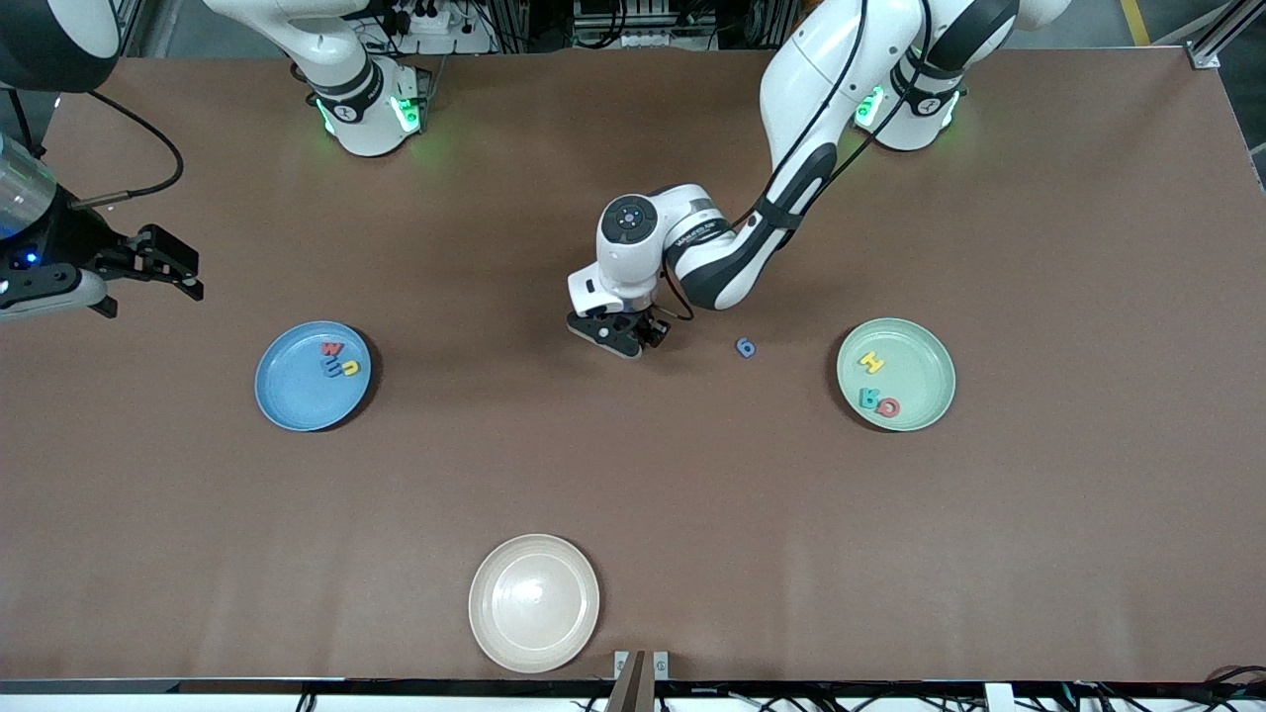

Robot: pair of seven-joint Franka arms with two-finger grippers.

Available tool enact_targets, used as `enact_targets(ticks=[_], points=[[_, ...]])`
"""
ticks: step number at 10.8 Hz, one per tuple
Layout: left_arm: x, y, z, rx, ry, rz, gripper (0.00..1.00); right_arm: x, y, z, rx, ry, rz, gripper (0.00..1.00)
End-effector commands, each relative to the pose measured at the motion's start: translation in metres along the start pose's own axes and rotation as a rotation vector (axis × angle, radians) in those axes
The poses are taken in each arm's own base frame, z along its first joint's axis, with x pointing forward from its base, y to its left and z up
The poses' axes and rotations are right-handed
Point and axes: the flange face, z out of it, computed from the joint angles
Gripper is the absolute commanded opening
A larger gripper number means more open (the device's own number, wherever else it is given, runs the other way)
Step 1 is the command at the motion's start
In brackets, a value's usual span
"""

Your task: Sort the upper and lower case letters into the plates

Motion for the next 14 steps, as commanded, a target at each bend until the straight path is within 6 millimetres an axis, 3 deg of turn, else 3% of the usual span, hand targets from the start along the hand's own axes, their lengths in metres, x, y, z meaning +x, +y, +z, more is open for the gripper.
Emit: enact_targets(ticks=[1,4,8,10,12,14], points=[[0.003,0.005,-0.001,0.001,0.02,-0.011,0.55,0.0,-0.001,0.0,0.021,0.008,0.018,1.0],[0.005,0.005,-0.004,-0.002,0.027,-0.014,0.32,0.002,-0.002,0.0,0.022,0.016,0.018,1.0],[0.008,0.005,-0.012,-0.005,0.039,-0.019,0.27,0.004,-0.012,0.0,0.022,0.017,-0.013,1.0],[0.016,-0.005,-0.028,-0.004,0.055,-0.035,0.27,0.012,-0.021,0.018,0.028,-0.013,-0.031,1.0],[0.031,-0.041,-0.047,0.015,0.06,-0.08,0.27,0.013,-0.035,0.024,0.035,-0.031,-0.048,1.0],[0.04,-0.09,-0.067,0.069,0.014,-0.143,0.27,0.018,-0.068,0.021,0.059,-0.022,-0.048,1.0]])
